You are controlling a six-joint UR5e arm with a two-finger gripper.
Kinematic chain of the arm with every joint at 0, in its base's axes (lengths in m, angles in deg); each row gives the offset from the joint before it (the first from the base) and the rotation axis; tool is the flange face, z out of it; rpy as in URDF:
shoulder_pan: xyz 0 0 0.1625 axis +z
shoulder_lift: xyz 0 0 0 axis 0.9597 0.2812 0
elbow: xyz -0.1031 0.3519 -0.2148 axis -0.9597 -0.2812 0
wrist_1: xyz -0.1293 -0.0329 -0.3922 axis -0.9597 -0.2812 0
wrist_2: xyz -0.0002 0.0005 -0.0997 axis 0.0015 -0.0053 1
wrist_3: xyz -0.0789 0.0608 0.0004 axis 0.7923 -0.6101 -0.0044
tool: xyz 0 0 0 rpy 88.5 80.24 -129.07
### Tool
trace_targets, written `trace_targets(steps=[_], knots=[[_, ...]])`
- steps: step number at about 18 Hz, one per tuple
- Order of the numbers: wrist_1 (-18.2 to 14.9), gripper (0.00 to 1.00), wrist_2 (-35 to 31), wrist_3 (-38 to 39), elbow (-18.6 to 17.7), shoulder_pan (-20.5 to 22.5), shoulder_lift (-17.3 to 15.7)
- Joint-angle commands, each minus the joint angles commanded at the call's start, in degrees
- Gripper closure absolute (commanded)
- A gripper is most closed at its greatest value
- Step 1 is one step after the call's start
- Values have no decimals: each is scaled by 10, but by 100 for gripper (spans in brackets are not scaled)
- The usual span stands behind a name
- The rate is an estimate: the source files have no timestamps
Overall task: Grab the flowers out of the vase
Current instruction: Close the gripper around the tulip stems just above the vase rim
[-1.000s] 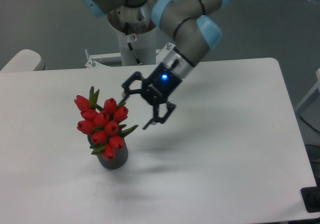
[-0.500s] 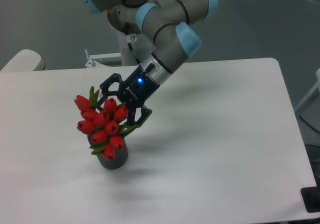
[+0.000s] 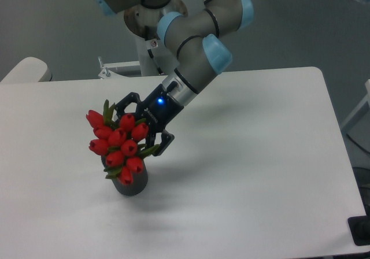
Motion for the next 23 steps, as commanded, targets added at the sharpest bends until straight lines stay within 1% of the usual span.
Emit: trace_targets(steps=[4,5,6,7,10,12,13,15,21,23], knots=[[3,0,0,-1,2,-5,8],[3,11,0,-1,3,-5,9],[3,24,0,0,3,-4,8],[3,31,0,0,3,-3,8],[3,45,2,-1,5,2,7],[4,52,2,-1,6,3,7],[4,54,2,-1,5,3,7],[4,62,3,-1,6,6,4],[4,68,4,0,5,11,3],[4,72,4,-1,5,11,3]])
